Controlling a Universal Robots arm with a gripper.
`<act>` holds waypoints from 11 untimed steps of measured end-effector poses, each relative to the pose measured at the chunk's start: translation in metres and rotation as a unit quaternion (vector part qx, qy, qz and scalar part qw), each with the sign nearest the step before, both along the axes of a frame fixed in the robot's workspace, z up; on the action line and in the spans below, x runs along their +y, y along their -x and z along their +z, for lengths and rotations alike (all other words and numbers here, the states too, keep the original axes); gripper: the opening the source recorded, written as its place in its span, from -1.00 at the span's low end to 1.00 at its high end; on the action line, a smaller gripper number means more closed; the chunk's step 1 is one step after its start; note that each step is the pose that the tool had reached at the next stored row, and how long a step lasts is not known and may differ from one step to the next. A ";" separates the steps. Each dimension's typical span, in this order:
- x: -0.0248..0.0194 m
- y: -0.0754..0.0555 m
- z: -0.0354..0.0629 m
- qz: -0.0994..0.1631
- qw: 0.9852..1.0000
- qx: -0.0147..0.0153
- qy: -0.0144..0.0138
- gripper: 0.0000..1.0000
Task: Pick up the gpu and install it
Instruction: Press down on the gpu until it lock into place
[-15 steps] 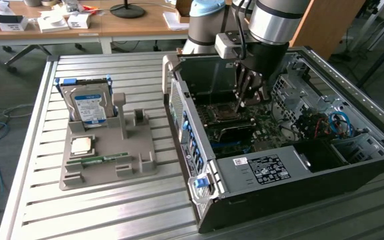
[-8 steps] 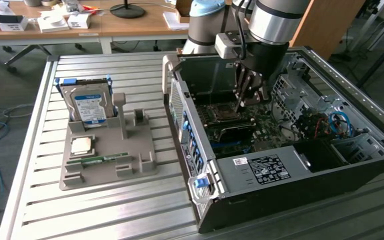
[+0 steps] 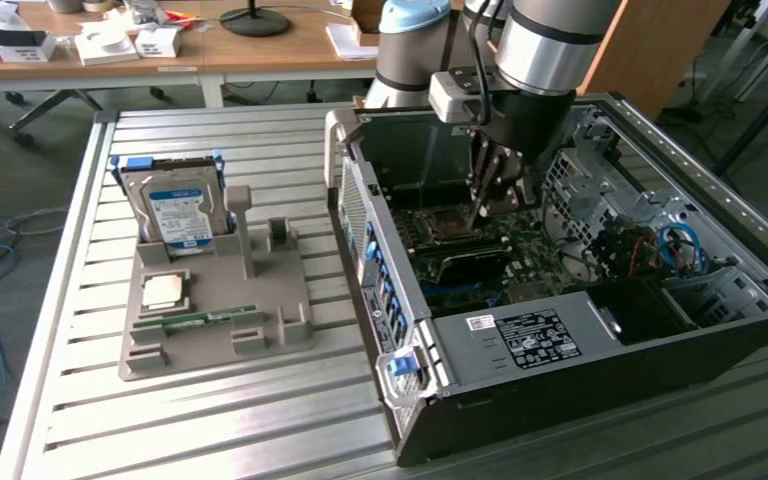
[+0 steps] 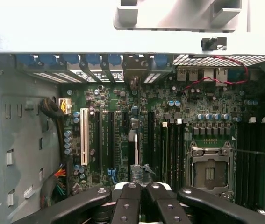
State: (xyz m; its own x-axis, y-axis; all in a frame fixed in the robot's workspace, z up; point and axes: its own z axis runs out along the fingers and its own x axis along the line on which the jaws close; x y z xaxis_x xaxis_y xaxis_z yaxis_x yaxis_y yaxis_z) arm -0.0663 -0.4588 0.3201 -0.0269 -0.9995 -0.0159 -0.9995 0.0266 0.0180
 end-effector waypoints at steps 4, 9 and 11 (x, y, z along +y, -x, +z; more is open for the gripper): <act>0.0000 0.000 -0.0055 0.000 1.000 0.000 0.000 -0.79; 0.0000 0.000 -0.0114 0.000 1.000 0.000 0.000 -0.79; 0.0000 0.000 -0.0133 0.000 1.000 0.000 0.000 -0.79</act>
State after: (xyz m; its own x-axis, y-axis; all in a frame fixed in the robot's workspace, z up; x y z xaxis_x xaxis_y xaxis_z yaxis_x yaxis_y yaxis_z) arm -0.0662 -0.4588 0.3069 -0.0269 -0.9995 -0.0159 -0.9995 0.0266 0.0180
